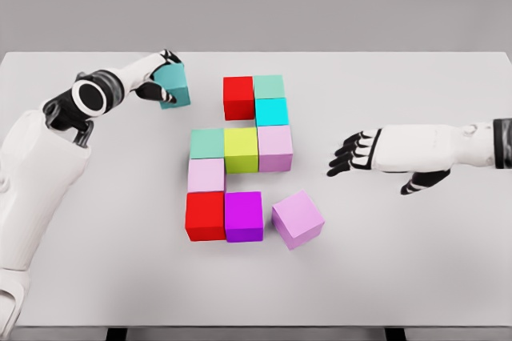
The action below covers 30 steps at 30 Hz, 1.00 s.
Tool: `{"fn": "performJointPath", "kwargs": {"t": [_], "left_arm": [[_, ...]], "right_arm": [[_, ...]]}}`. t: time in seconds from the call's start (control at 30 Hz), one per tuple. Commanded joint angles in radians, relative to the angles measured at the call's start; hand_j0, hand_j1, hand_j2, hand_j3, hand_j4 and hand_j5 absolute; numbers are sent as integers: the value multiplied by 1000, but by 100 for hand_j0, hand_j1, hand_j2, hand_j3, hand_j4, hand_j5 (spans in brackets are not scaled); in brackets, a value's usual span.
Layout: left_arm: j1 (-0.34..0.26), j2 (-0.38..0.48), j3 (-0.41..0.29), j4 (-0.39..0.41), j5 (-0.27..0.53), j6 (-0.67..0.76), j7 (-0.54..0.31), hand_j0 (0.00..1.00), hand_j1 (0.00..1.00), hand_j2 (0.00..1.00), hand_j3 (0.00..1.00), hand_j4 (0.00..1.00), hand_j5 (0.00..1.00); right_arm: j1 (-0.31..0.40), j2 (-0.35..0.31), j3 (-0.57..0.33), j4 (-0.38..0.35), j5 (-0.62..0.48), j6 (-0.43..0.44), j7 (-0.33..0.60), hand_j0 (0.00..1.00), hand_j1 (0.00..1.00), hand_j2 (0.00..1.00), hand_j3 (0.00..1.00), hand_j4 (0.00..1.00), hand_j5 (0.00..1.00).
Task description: Assemble the squares on the desktop into the number 2
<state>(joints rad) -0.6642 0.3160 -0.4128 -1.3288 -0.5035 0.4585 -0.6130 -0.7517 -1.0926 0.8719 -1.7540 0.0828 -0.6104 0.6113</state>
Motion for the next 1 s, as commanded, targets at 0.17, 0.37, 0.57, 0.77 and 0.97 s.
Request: {"fn": "performJointPath", "kwargs": {"t": [0.17,0.37,0.57,0.77,0.97], "left_arm": [[0,-5,-23,10,2,-81,2,41,41,41,41,41,41],[0,-9,-23,10,3,-129,2,41,41,41,41,41,41],[2,-12,-34,8,8,-155,2,41,41,41,41,41,41],[3,-17,-34,13,11,-155,2,42,42,42,42,42,42],[2,-18,-34,17,42,-153,2,42,42,42,42,42,42]], "right_arm": [[8,-29,55,-1,110,0,0,100,100,100,100,100,100],[6,29,121,-2,232,0,0,100,100,100,100,100,100],[0,54,173,-2,236,0,0,100,100,100,100,100,100],[-2,86,193,-2,242,0,0,100,100,100,100,100,100],[-3,108,197,-5,242,0,0,100,100,100,100,100,100]]}}
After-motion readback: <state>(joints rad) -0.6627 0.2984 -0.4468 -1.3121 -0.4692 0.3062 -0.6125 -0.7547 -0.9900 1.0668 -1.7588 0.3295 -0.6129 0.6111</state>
